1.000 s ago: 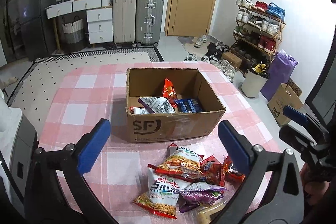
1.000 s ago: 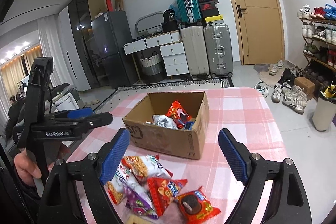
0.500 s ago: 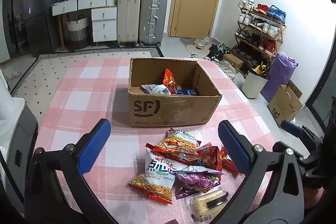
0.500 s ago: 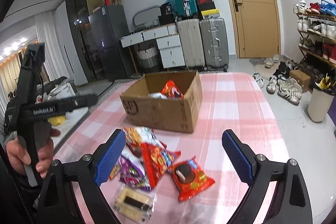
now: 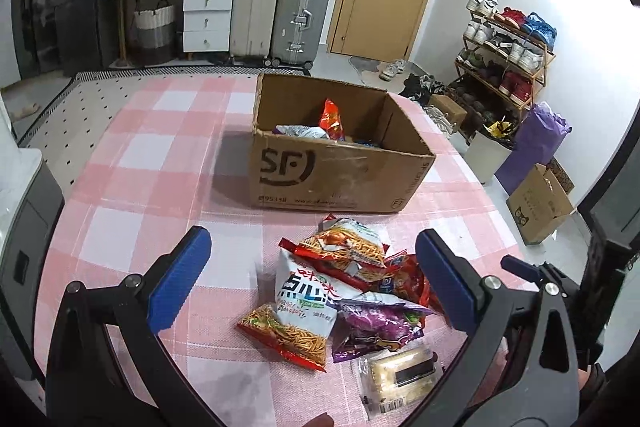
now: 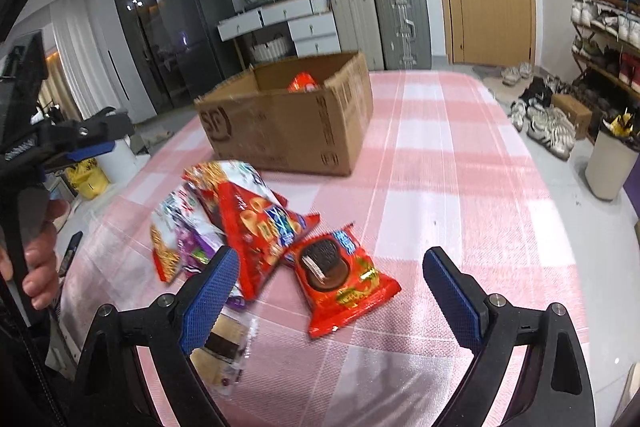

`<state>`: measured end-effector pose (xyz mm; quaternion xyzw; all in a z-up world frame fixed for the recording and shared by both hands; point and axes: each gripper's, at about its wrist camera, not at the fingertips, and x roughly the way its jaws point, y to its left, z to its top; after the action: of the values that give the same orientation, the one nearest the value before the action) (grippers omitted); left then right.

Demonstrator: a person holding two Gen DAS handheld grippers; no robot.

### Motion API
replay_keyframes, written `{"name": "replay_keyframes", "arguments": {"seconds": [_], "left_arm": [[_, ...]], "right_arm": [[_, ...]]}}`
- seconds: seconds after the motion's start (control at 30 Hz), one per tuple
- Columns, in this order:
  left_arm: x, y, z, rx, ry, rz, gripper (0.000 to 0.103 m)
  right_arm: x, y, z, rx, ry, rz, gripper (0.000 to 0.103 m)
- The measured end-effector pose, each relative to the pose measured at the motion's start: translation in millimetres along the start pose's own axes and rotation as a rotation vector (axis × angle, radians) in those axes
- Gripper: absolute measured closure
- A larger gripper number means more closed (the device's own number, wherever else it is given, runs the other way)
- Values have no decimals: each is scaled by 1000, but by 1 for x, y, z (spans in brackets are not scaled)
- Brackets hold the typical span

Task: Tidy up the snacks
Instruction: 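Withdraw both tools from the box toward the remaining snacks, then grasp the red Oreo packet with the right tool while the left tool grasps the white noodle bag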

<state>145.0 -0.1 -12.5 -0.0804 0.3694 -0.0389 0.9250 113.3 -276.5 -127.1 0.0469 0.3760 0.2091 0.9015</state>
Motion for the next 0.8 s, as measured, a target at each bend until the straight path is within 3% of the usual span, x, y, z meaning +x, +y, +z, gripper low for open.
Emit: {"name": "replay_keyframes", "arguments": {"seconds": [0.4,0.63,0.8], "left_arm": [[24,4,-9,-1,64,3,1],[34,2,-14,8,95,9,1],[33,5,-14,4,93,13,1]], "right_arm": [[44,-6,-2,-5,93,-17,9],[61,0,-4,-46,157,-12,37],[63,1,-3,-58,159,-21,43]]}}
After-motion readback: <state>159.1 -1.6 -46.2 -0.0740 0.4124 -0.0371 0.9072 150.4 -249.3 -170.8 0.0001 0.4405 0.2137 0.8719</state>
